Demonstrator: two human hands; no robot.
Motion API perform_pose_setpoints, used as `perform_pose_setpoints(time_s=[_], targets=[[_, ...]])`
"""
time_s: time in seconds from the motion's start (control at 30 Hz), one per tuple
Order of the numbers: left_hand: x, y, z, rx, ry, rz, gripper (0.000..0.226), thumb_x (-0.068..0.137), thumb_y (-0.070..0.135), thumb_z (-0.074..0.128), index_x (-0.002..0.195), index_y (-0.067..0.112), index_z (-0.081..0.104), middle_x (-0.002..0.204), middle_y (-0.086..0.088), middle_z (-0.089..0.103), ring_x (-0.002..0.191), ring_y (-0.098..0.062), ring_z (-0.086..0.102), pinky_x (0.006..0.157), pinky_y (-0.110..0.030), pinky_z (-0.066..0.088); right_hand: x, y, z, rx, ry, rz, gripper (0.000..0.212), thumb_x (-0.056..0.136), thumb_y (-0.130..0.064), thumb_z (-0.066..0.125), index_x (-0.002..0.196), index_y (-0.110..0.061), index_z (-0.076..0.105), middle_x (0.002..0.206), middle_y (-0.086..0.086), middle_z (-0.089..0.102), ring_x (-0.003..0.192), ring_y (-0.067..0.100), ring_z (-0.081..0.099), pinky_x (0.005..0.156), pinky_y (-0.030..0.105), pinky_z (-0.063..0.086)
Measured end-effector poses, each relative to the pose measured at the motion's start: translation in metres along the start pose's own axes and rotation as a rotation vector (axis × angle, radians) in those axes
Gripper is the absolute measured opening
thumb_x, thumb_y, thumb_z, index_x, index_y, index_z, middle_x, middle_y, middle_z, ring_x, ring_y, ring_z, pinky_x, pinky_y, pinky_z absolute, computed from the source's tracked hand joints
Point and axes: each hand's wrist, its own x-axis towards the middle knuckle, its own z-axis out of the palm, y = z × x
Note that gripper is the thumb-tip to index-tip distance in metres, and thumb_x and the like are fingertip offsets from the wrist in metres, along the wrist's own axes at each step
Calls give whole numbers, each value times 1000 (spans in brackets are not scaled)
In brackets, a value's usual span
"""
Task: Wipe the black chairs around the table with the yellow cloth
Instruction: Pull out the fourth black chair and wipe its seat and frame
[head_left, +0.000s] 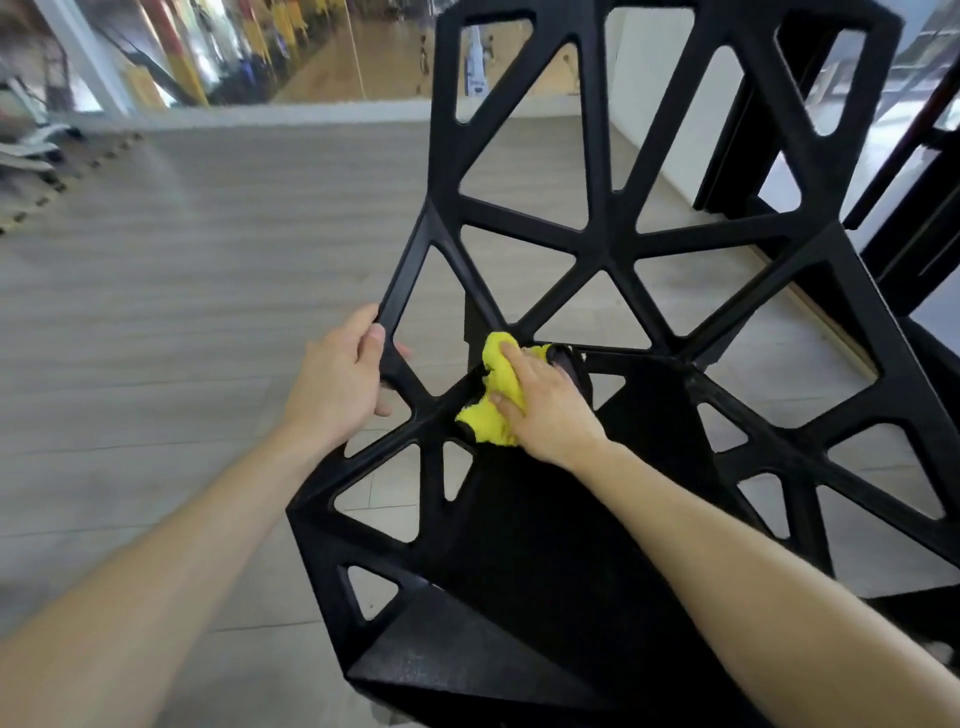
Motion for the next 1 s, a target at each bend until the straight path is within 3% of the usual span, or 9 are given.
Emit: perform_pose_setpoints(time_s=[0.17,0.23,0.3,0.4,0.5,0.57,0.77,0.87,1.0], targets=[[-9,2,-6,49,-59,-38,49,117,46,30,165,39,36,99,10,74,65,-16,78,69,-42,65,18,-25,-48,9,103,95,50,100,-32,68,141,-16,45,113,13,70,105,39,67,84,48,53],[-10,-2,-5,34,-66,-42,46,117,45,29,162,44,40,86,6,79,60,-19,77,72,-42,64,53,-38,-86,135,413,151,47,99,-32,70,140,-19,52,118,8,67,107,33,63,85,41,49],[-7,-6,-5,-2,-68,-40,44,117,42,29,157,43,46,87,-5,81,57,-25,77,73,-43,64,99,-69,-106,197,574,2,44,98,-32,72,139,-23,60,132,1,58,116,23,57,92,34,46],[-3,-9,-4,-45,-68,-40,44,117,35,30,156,39,49,79,-16,77,53,-32,75,61,-42,63,132,-94,-78,32,428,-234,48,93,-22,65,141,-19,65,142,7,55,124,34,51,104,48,47],[-7,-5,-4,8,-55,-41,46,118,31,30,160,38,45,54,-15,69,45,-27,69,52,-31,58,90,-44,-31,-57,249,-151,62,88,-30,48,148,-18,58,133,12,54,109,34,47,103,44,43],[-8,-5,-4,32,-43,-38,47,118,32,30,162,36,43,50,-13,66,43,-25,67,49,-29,56,45,-8,-17,-173,57,-129,53,87,-25,59,140,-27,62,133,7,52,112,34,48,104,49,46],[-6,-10,-3,27,-9,1,45,117,33,32,159,34,49,45,-13,61,39,-24,64,47,-24,50,119,-86,-90,161,502,-113,34,103,-27,60,135,-19,68,120,4,62,109,24,58,91,35,45],[-7,-10,-3,8,-6,8,43,117,32,31,154,35,53,45,-16,60,38,-26,63,46,-25,49,127,-86,-76,171,405,-190,38,102,-18,53,137,-19,67,133,5,57,119,30,58,99,39,49],[-7,-7,-1,-23,-1,-26,39,117,32,32,149,34,54,45,-12,60,39,-30,63,51,-34,55,55,4,-21,-37,136,-40,35,99,-15,58,132,-20,67,131,7,57,117,36,60,99,44,51]])
